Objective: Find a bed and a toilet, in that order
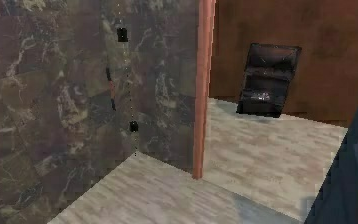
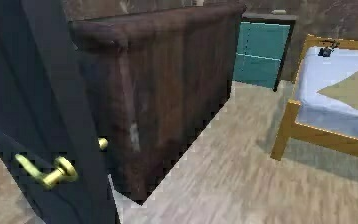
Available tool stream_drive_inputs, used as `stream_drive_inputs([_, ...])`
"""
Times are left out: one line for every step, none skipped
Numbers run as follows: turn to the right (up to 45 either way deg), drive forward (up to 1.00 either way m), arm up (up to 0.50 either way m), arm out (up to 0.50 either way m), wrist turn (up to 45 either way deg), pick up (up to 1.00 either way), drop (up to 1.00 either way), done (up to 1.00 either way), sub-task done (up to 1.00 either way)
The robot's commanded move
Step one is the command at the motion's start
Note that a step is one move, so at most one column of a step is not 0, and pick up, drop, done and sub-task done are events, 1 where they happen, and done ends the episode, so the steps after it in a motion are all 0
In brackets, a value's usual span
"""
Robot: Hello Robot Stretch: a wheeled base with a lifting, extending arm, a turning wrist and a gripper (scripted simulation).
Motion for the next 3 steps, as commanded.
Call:
stream_drive_inputs([0.0,0.35,0.0,0.0,0.0,0.0,0.0,0.0,0.0])
stream_drive_inputs([30.0,0.0,0.0,0.0,0.0,0.0,0.0,0.0,0.0])
stream_drive_inputs([0.0,0.75,0.0,0.0,0.0,0.0,0.0,0.0,0.0])
